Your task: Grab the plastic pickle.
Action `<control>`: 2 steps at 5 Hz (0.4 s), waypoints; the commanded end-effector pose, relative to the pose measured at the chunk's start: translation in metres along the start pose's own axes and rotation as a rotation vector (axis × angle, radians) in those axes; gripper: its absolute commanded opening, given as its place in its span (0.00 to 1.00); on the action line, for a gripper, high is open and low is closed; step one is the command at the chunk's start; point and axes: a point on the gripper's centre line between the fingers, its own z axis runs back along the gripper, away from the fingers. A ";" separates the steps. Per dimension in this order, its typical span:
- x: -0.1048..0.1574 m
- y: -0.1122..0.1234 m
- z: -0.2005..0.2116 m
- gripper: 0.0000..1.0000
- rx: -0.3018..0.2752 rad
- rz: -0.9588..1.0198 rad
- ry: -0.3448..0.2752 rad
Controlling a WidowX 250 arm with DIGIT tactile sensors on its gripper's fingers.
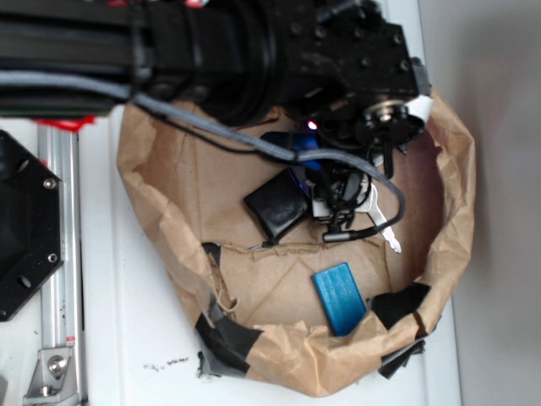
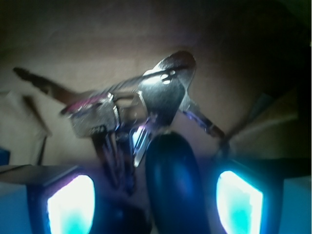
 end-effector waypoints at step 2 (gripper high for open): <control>-0.002 0.041 -0.015 0.40 0.089 0.073 -0.070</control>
